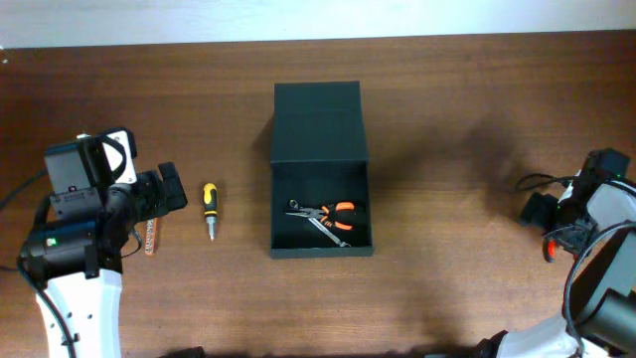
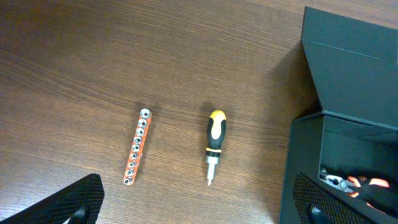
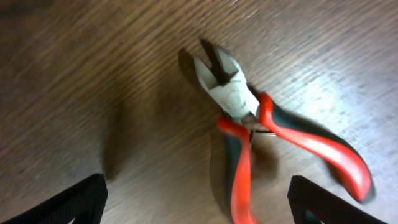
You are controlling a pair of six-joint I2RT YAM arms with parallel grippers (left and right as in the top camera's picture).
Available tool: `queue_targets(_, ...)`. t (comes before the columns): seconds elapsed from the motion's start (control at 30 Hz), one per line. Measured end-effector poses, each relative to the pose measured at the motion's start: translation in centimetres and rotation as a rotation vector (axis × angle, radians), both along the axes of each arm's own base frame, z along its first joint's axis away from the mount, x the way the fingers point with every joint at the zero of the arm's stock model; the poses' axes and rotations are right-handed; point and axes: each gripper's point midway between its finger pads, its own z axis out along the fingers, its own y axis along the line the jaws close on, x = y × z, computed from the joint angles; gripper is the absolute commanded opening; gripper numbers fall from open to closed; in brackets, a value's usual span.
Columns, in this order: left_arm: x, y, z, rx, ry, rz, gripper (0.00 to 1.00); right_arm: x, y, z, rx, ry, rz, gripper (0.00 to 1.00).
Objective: Pack container
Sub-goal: 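Move the right gripper to the red-black cutters and grasp them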
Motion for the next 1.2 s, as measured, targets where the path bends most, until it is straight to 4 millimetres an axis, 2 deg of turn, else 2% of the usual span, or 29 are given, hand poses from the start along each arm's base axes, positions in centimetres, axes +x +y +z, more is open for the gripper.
queue_targets(0.1, 0.0, 0.0, 0.0, 0.000, 0.001, 0.000, 0.99, 0.3, 0.1, -0.4, 0.013, -0.008, 0.002, 0.88)
queue_targets(0.2, 0.0, 0.0, 0.0, 0.000, 0.001, 0.000, 0.99, 0.7, 0.3, -0.6, 0.029, -0.021, 0.007, 0.66)
queue_targets(0.27, 0.0, 0.0, 0.0, 0.000, 0.001, 0.000, 0.99, 1.1, 0.4, -0.6, 0.037, -0.037, 0.010, 0.56)
queue_targets(0.4, 0.0, 0.0, 0.0, 0.000, 0.001, 0.000, 0.99, 1.2, 0.3, -0.6, 0.036, -0.041, 0.006, 0.43)
queue_targets(0.5, 0.0, 0.0, 0.0, 0.000, 0.001, 0.000, 0.99, 1.2, 0.3, -0.6, 0.036, -0.041, 0.002, 0.30)
queue_targets(0.63, -0.1, 0.0, -0.1, -0.001, 0.007, 0.000, 0.99, 1.2, 0.4, -0.6, 0.040, -0.043, 0.005, 0.21)
queue_targets(0.77, -0.4, -0.1, -0.3, -0.004, 0.018, 0.000, 0.99, 1.3, 0.4, -0.6, 0.043, -0.045, 0.010, 0.04)
queue_targets(1.07, -0.4, -0.1, -0.3, -0.004, 0.020, -0.001, 0.99, 1.8, 1.1, -0.5, 0.094, -0.077, 0.005, 0.04)
queue_targets(1.2, -0.4, -0.1, -0.3, -0.002, 0.020, -0.003, 0.99, 2.0, 4.2, 0.1, 0.238, -0.047, 0.039, 0.04)
